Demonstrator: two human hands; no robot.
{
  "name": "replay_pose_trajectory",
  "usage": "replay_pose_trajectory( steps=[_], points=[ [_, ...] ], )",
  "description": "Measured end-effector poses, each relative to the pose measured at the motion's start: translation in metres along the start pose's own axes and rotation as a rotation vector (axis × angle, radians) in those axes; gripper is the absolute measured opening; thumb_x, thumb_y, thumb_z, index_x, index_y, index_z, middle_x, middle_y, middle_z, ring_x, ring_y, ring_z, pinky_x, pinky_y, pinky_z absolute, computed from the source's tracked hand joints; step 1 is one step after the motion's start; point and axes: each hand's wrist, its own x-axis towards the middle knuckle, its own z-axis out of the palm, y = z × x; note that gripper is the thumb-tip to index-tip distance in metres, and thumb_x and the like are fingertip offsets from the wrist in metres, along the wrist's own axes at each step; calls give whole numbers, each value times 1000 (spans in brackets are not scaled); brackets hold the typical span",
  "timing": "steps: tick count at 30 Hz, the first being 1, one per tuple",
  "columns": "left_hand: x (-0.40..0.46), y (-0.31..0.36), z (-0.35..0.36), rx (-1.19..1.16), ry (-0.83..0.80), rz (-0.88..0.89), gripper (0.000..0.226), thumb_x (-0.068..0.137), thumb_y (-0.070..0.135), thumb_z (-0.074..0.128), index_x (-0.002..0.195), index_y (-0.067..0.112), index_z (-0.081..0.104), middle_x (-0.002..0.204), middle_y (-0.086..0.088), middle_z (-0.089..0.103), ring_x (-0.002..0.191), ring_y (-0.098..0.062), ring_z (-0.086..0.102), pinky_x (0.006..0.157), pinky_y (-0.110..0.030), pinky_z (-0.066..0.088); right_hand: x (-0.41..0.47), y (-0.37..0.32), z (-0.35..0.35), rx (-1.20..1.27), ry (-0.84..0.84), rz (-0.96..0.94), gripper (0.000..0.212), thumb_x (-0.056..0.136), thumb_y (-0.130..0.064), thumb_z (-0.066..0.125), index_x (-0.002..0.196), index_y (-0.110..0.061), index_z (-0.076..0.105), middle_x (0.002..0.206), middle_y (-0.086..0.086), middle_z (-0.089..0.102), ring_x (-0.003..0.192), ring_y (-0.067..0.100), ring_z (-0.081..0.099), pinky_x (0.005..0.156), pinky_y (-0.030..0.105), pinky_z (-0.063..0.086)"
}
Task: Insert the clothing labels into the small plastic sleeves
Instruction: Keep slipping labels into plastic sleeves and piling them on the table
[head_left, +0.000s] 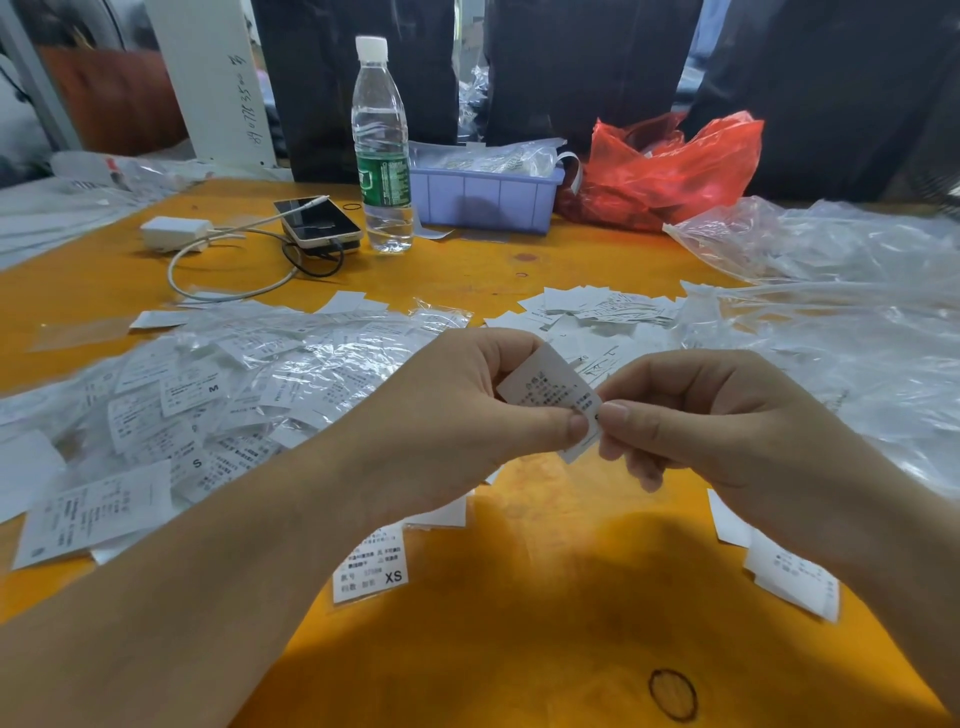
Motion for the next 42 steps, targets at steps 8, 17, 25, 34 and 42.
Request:
replay_pose_trajectory(
  steps=[8,17,25,34,42],
  points=[
    [0,1,1,31,19,-21,26,68,39,72,88,24,72,80,-7,69,71,-29,62,59,-33,49,-1,1,1,-139,-25,-33,17,79,-33,72,83,-17,75,70,8,68,60,12,58,57,23,48],
    [1,1,6,-185,5,-121,11,88,11,68,99,12,71,72,2,72,63,-8,62,57,-21,52,-1,-4,1,50,97,56,21,66,-23,67,72,-4,71,70,15,67,58,20,58,55,25,53],
    [-1,3,6,-70,-29,-111,10,80,32,72,80,23,71,65,10,66,58,-3,56,56,-18,49,0,-6,2,-20,109,83,18,65,-31,67,60,-14,70,62,11,63,53,16,55,53,23,49],
    [-3,3,13,-43,-19,-175,11,84,31,73,76,24,70,73,1,59,64,-12,49,67,-32,42,-1,-4,2,-23,189,47,17,74,-25,68,66,-9,70,66,12,66,57,17,56,54,26,52],
    [-3,2,11,-25,-42,-148,10,82,31,74,73,28,71,74,2,65,58,-1,51,59,-17,43,-2,-7,0,-86,162,21,12,69,-25,81,65,-17,72,67,10,67,56,15,58,55,27,53]
  ],
)
